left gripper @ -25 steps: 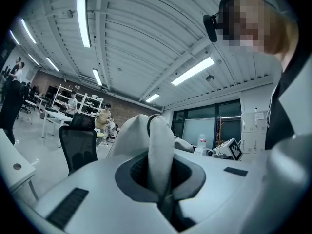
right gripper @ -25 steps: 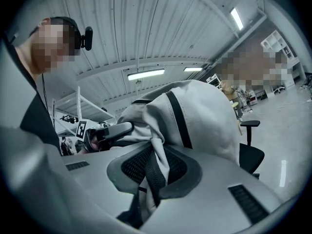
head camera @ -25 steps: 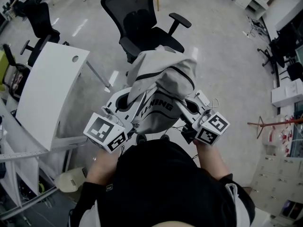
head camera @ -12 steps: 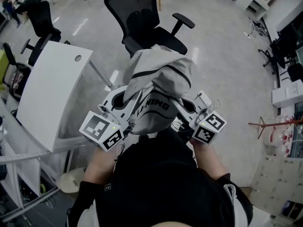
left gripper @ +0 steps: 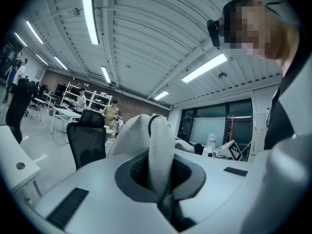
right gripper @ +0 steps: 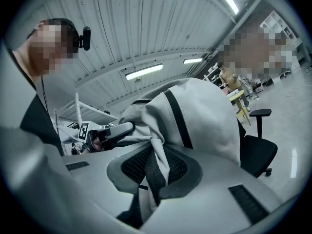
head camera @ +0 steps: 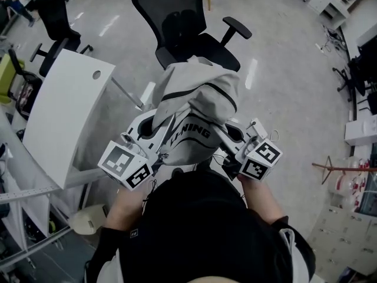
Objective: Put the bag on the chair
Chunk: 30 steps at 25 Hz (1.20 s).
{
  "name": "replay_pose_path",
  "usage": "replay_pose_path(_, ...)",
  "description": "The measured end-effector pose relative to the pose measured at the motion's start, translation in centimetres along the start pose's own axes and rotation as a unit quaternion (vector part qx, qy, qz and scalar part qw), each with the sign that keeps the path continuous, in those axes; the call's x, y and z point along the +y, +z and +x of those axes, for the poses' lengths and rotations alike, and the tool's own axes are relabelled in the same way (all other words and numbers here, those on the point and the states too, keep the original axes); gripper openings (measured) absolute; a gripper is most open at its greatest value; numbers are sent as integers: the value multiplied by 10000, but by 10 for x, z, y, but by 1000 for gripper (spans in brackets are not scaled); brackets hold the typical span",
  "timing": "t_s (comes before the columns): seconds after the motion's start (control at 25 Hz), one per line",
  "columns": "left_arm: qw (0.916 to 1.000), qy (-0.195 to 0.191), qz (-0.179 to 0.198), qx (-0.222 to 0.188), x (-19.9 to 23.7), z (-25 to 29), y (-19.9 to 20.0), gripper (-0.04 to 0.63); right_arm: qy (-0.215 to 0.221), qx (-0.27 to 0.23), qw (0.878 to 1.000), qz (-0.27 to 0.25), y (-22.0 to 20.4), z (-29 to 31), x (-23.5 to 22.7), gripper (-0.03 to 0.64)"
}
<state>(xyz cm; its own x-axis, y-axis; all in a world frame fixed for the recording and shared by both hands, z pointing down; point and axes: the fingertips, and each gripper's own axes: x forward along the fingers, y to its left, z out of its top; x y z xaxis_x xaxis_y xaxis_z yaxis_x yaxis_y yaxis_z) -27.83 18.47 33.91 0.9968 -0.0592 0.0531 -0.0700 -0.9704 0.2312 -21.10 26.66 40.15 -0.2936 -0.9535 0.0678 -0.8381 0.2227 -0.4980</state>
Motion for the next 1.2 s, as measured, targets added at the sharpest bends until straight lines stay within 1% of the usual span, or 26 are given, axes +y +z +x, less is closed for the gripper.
replay_pose_path(0.24, 9999, 148, -20, 8, 4, 57, 6, 23, 162, 21, 9999, -10, 32, -8, -52, 58)
replay_pose_path(0.48, 9994, 328, -71, 64, -7, 111, 6, 22, 264, 52, 9996, 3, 60, -31, -99, 59)
replay_pose_path(0.6, 9993, 357, -92, 54, -12, 132, 7, 23, 304, 38, 9995, -25, 73, -41, -117, 58)
replay_pose_path(0.72, 9993, 331, -154, 73, -10, 148, 7, 22, 256, 31, 9996, -61, 83, -44, -132, 58)
replay_pose_path(0.88, 9994, 237, -226, 119, -3, 167, 5, 22, 121, 17, 9999, 17, 89, -46, -150, 58)
replay_pose_path(1.08, 9993, 140, -315, 122, 15, 192, 1, 23, -58, 59, 9999, 69, 94, -38, -174, 58)
replay_pose_path(1.2, 9994, 12, -343, 65, 39, 202, 4, 23, -171, 59, 9998, 20, 101, -18, -186, 58)
